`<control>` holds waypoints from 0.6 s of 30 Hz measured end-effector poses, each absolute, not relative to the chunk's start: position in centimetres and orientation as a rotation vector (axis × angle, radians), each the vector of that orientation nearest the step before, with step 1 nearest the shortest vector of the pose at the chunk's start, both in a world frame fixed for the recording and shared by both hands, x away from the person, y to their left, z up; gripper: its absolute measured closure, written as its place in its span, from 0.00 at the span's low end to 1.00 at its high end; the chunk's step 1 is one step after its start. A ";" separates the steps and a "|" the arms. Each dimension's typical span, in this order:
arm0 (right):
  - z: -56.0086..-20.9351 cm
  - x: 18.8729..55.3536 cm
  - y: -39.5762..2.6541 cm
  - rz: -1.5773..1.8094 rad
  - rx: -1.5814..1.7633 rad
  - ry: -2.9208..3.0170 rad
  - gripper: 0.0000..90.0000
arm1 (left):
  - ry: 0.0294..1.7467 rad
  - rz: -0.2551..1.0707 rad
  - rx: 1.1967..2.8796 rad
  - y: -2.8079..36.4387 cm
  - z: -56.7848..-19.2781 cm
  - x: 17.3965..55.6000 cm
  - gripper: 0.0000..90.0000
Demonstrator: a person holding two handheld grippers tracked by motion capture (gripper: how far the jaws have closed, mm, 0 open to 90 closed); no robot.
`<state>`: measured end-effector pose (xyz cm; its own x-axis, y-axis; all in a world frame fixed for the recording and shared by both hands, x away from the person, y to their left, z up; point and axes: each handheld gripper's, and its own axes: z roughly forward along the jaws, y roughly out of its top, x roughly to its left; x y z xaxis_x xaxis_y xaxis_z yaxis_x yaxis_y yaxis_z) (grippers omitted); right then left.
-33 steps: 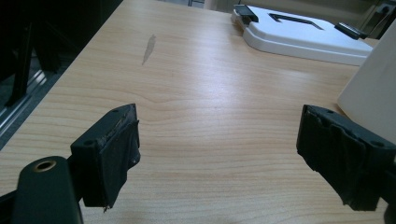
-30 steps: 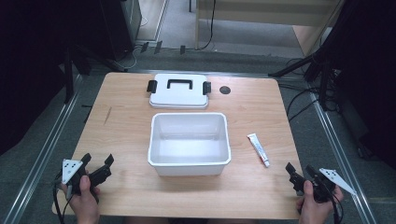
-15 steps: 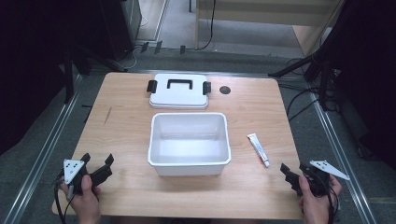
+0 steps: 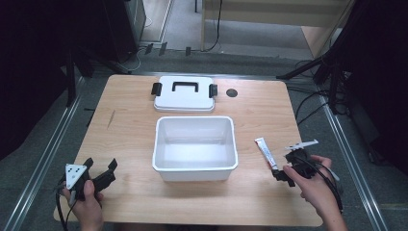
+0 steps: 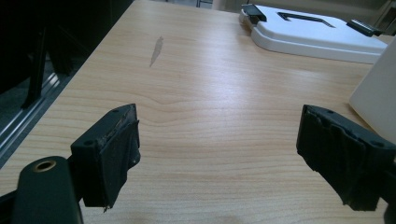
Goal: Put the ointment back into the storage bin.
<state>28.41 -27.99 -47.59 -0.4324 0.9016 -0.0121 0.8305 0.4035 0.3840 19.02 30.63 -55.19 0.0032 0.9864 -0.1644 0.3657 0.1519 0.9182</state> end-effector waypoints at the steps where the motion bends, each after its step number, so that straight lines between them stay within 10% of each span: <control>1: -47.6 28.4 -28.0 0.478 1.533 2.442 0.21 | 1.522 0.862 1.363 30.6 -55.2 19.0 0.16; 18: -48.4 34.4 -24.3 0.008 1.549 2.673 0.33 | 1.529 0.841 1.365 30.8 -55.2 19.1 0.16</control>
